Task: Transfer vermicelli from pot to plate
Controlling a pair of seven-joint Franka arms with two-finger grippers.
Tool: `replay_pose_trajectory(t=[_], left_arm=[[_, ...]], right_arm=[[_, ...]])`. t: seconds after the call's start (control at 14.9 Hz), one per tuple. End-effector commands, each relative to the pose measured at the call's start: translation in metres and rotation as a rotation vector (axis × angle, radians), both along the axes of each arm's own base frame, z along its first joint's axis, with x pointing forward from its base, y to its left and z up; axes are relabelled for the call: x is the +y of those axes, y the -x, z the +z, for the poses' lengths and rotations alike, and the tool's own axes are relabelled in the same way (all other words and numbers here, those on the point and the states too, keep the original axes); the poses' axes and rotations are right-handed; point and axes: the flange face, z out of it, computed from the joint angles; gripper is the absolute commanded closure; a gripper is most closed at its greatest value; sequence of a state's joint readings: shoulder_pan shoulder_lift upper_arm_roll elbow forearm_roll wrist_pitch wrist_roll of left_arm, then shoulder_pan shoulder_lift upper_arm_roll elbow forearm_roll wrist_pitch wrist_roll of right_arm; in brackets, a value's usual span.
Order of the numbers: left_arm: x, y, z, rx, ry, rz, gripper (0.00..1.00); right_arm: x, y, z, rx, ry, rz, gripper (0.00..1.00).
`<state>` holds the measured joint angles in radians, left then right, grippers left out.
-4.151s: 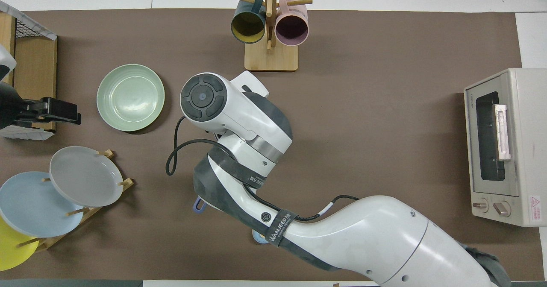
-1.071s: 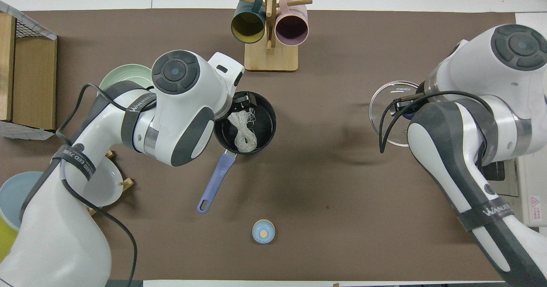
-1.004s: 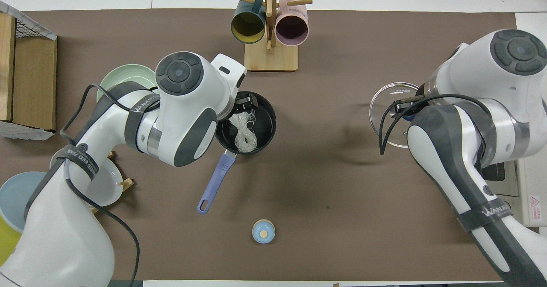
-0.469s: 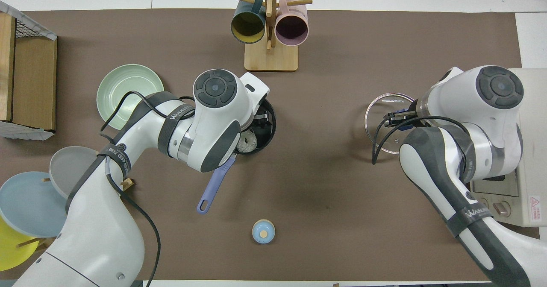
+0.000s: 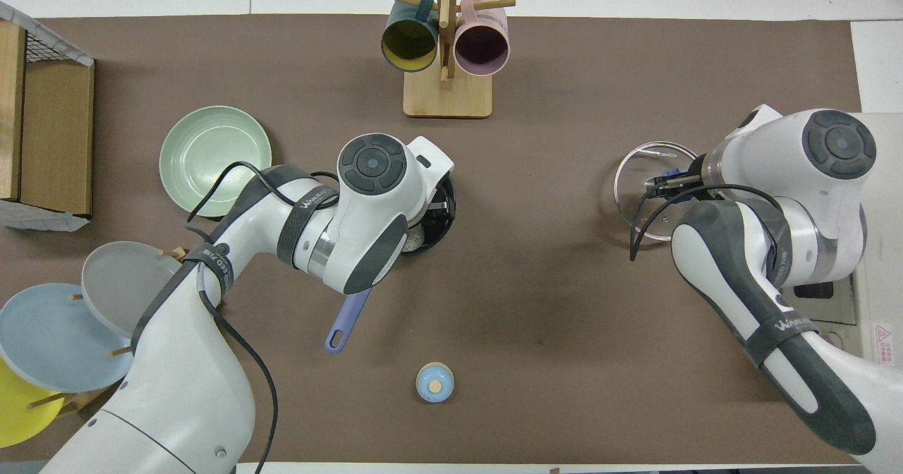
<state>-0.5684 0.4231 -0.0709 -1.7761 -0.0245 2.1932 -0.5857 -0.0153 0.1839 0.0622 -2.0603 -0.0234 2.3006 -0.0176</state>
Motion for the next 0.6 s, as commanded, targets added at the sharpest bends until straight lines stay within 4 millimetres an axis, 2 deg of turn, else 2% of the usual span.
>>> replay_pose_trajectory(t=[0.0,0.07,0.4,0.54], left_arm=[[0.002,0.002,-0.006,-0.009,-0.018,-0.021,0.89],[0.002,0.000,-0.004,-0.007,-0.020,-0.019,1.00],[0.007,-0.008,0.016,-0.001,-0.025,-0.006,1.00],[0.011,-0.011,0.036,-0.003,-0.023,0.000,1.00]], right_arm=[[-0.007,-0.023,-0.008,-0.016,-0.005,0.015,0.85],[-0.007,-0.030,-0.009,-0.017,-0.006,0.014,0.86],[-0.006,-0.046,-0.020,-0.019,-0.009,0.015,0.87],[-0.004,-0.054,-0.022,-0.023,-0.011,0.018,0.87]])
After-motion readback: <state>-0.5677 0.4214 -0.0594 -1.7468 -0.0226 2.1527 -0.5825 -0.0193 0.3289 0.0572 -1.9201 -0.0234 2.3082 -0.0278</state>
